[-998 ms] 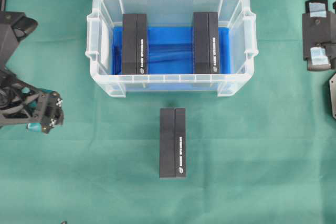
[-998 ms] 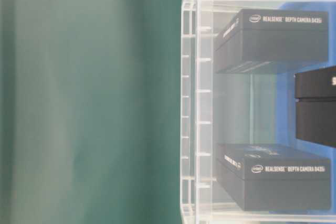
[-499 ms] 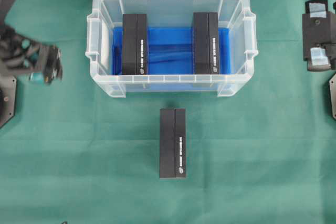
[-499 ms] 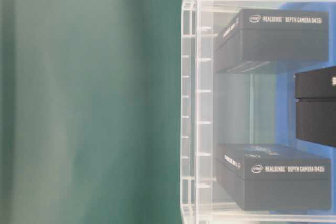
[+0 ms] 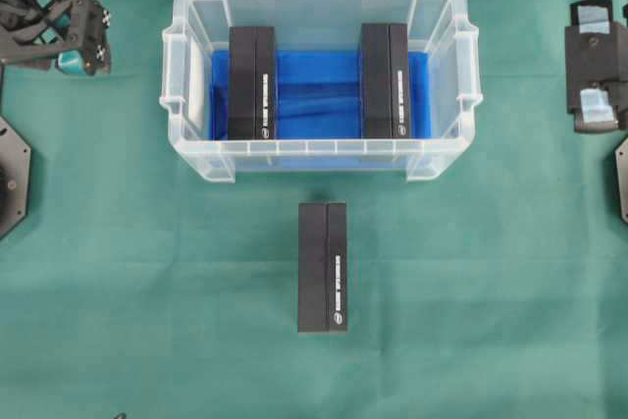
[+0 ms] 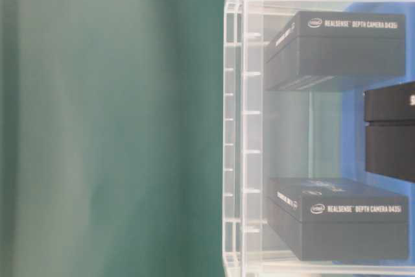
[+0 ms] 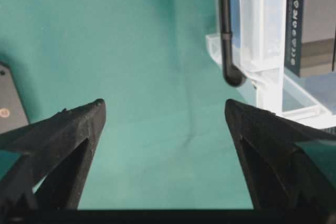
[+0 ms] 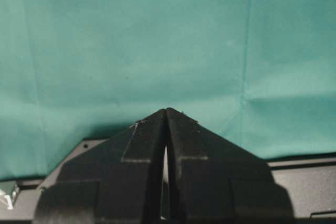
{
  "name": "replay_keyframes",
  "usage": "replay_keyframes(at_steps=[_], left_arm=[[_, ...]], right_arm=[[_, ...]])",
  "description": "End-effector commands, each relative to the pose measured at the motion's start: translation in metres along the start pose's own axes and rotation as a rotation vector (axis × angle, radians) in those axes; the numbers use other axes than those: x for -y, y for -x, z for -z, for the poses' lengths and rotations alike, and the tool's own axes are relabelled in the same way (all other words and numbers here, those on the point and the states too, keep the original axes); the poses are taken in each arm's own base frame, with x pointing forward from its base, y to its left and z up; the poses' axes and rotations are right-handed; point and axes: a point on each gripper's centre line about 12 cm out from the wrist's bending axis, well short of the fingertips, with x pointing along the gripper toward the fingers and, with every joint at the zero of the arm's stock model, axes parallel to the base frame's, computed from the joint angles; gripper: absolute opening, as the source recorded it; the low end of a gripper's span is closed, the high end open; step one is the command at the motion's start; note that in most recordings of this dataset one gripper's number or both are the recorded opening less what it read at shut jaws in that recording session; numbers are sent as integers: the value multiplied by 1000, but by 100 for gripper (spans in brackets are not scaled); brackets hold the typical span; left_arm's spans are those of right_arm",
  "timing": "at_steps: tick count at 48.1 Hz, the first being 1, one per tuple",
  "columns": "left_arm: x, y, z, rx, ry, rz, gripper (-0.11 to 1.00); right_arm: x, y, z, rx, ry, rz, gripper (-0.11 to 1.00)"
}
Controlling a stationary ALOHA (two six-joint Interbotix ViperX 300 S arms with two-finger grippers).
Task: Take the box out of the case with the left arm.
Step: 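Open the left gripper, release the box, and retract left, then move the open left gripper over the left black box in the case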
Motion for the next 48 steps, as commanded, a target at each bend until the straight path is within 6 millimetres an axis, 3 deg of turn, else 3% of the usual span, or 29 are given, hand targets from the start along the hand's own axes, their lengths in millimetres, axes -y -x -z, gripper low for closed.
replay_keyframes(at_steps=[1,26,31,48], left_arm=[[4,7,-3,10,2,22,98],[13,6,-3,-3,16,38,98],[29,3,-3,-14,6,33,98],[113,-8,-16,-31,-48,38,98]], right_arm=[[1,4,-1,16,-1,1,0],[1,4,-1,16,-1,1,0],[0,4,-1,15,-1,-1,0],[1,3,-1,13,-1,1,0]])
